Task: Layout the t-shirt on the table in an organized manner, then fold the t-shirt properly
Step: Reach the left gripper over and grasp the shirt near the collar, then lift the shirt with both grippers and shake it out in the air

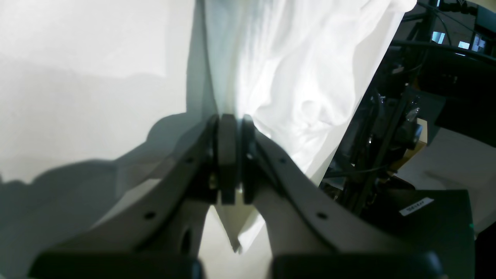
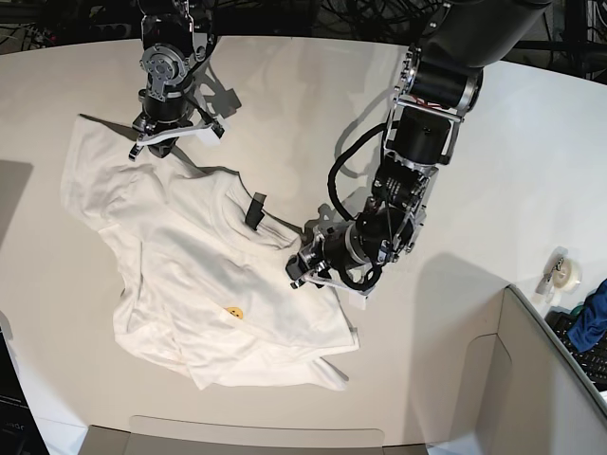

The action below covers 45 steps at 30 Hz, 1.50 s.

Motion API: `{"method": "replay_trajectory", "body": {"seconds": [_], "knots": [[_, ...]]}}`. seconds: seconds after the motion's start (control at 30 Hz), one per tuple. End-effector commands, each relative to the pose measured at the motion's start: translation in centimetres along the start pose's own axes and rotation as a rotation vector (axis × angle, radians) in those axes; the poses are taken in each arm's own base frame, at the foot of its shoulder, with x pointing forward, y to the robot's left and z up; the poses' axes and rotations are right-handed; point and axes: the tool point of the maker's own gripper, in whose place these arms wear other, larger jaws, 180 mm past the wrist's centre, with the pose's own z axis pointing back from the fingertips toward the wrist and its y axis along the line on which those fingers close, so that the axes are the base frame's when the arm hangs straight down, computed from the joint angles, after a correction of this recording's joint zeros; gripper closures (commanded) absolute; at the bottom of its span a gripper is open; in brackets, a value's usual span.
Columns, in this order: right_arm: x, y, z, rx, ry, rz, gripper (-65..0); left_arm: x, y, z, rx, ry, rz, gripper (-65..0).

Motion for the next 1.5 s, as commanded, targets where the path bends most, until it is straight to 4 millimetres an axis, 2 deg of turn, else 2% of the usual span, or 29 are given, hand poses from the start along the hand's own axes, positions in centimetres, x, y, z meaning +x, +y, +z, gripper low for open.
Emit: {"method": "replay_trajectory", "body": {"seconds": [0.0,0.03,0.23,0.33,0.4,0.47,0.57,0.67,0.77,0.87,1.0,1.2,1.27,1.47], "knots": [[-0.1,-0.3,0.2,-0.011,0.004,0.006,0.0,0.2,-0.2,0.0,0.0,0.001,0.009,-1.8],[-0.1,-0.3,0.2,-0.011,0.004,0.006,0.0,0.1,0.2,-0.1,0.008,0.006,0.015,0.0],[0.0,-0.6,0.3,-0.018,0.002,0.004,0.0,0.4,0.6,0.2,0.014,0.01,0.021,0.0],[0.2,-2.0,0.8,-0.055,-0.008,-0.009,0.0,2.6,-0.8,1.7,-0.024,-0.043,-0.032,0.0],[0.3,-3.2,1.5,-0.088,-0.019,-0.021,0.0,3.4,-0.6,3.1,-0.032,-0.065,-0.066,0.0],[1.4,-4.6,2.4,-0.123,-0.056,-0.037,0.0,4.1,-0.8,4.5,-0.043,-0.078,-0.106,0.0],[2.5,-5.7,3.7,-0.156,-0.095,-0.048,0.0,5.5,-1.0,6.9,-0.061,-0.113,-0.142,0.0],[4.7,-6.1,4.9,-0.168,-0.162,-0.05,0.0,6.4,-0.9,9.4,-0.096,-0.144,-0.117,0.0],[6.9,-5.4,5.9,-0.151,-0.228,-0.041,0.0,7.5,-0.9,12.3,-0.133,-0.179,-0.088,0.0],[10.1,-4.4,7.2,-0.12,-0.308,-0.062,0.0,8.7,-0.5,15.3,-0.151,-0.206,-0.075,0.0],[14.1,-3.8,9.2,-0.087,-0.396,-0.122,0.0,11.0,1.4,19.3,-0.097,-0.283,-0.111,0.0],[18.9,-0.6,11.0,-0.012,-0.519,-0.056,0.0,15.0,3.3,26.1,-0.083,-0.431,-0.102,0.0],[20.8,-0.7,11.5,-0.015,-0.552,-0.049,0.0,16.2,3.7,28.4,-0.097,-0.475,-0.084,0.0],[22.3,-2.0,12.3,-0.065,-0.594,-0.092,0.0,18.7,5.6,34.5,-0.065,-0.59,-0.071,0.0]]}}
